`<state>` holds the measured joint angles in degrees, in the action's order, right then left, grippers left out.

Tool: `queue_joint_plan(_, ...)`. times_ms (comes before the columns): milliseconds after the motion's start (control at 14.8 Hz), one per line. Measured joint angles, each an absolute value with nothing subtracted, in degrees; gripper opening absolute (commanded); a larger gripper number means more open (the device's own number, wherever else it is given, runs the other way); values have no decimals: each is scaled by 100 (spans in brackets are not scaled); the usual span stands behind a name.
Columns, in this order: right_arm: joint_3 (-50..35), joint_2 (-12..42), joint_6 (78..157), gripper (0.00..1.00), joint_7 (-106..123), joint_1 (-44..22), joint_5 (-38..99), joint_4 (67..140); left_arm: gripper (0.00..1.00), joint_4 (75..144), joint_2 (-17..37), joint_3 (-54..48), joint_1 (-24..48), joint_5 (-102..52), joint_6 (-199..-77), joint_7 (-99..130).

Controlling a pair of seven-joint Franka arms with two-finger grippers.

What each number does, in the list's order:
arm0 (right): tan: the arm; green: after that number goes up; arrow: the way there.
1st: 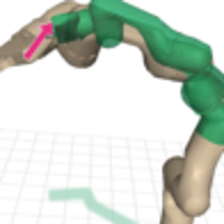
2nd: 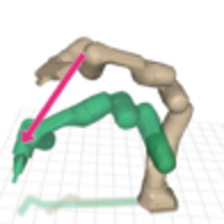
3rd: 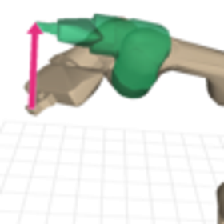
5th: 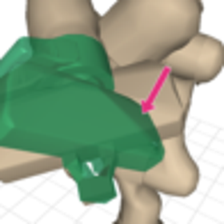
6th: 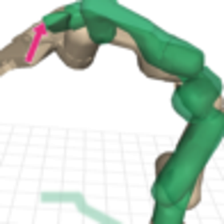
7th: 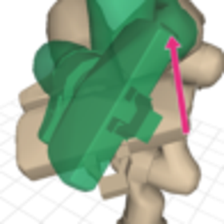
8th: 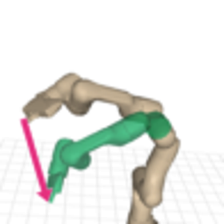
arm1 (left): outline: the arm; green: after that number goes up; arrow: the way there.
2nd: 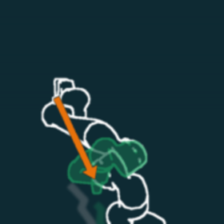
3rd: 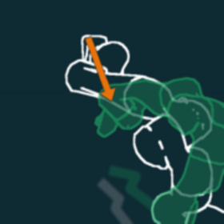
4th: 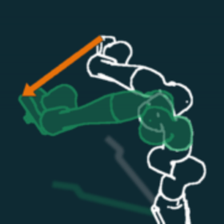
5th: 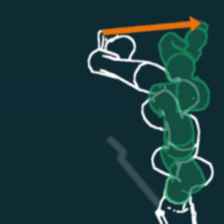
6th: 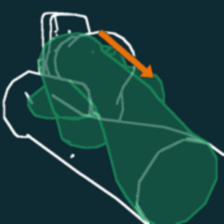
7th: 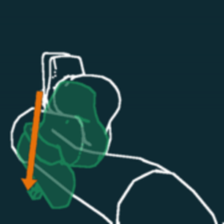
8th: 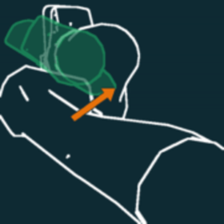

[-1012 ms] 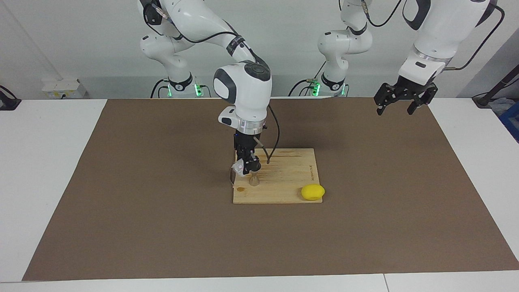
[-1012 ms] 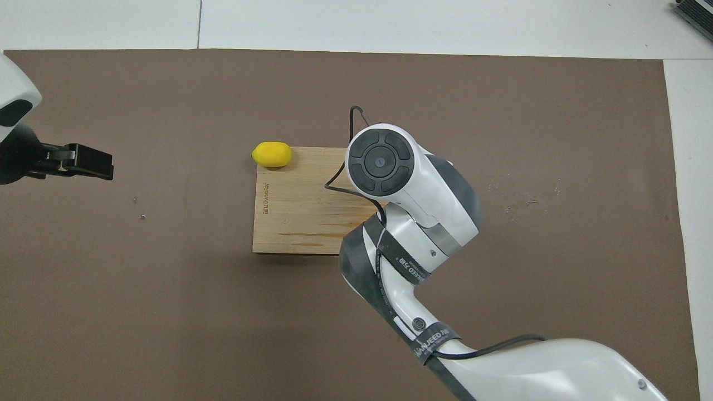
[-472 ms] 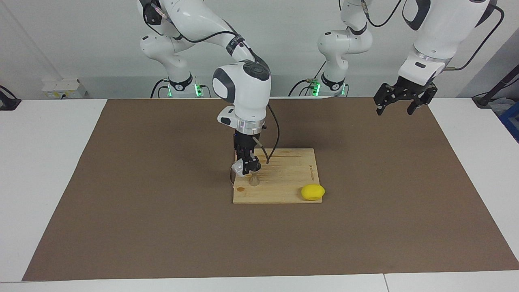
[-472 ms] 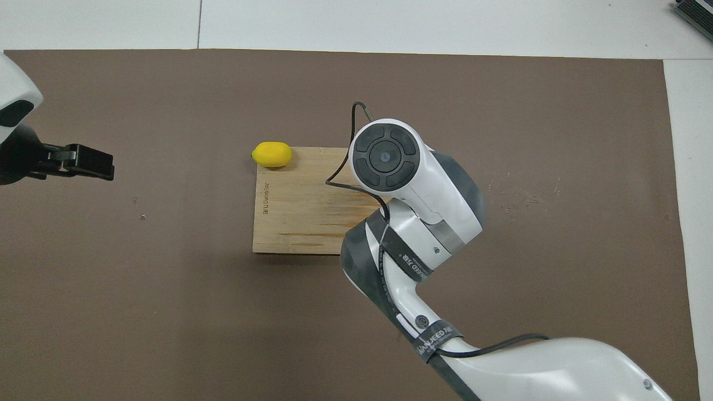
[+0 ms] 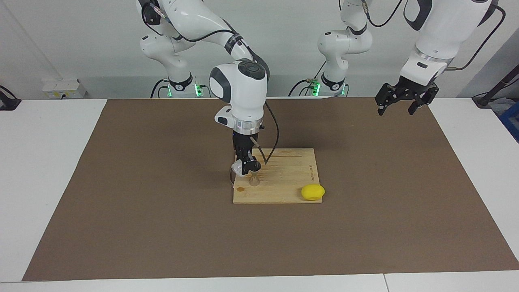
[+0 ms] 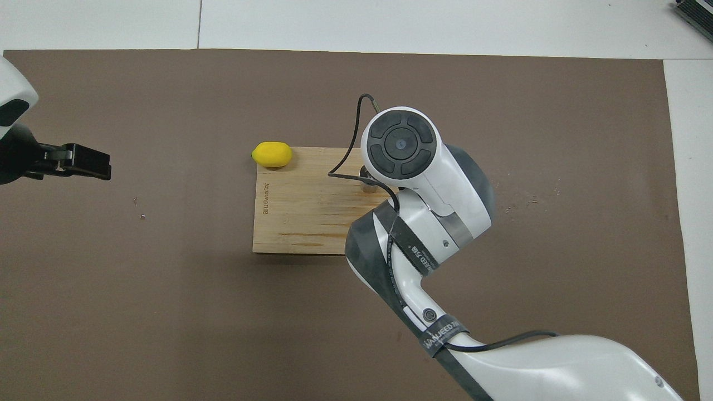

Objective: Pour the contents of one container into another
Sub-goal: 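Tilt the glass cup over the dark cup with the right gripper, then turn the glass upright and carry it back with the right gripper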

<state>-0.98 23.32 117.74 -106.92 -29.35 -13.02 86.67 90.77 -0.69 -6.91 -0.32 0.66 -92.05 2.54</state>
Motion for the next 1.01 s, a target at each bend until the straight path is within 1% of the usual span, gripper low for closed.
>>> queue_joint_plan(338, -90, 2331, 11752, 1, -10693, -2756, -783, 8571, 100, 9077, -69, -691, -32, 66, -9205, 254)
queue_joint_plan(742, -90, 2331, 11752, 1, -10386, -2234, 221, 8554, 100, 9077, -69, -691, -32, 66, -9205, 254)
queue_joint_plan(1012, -83, 2339, 11751, 1, -9731, -1694, 1061, 8619, 100, 9078, -69, -691, -32, 66, -9205, 254)
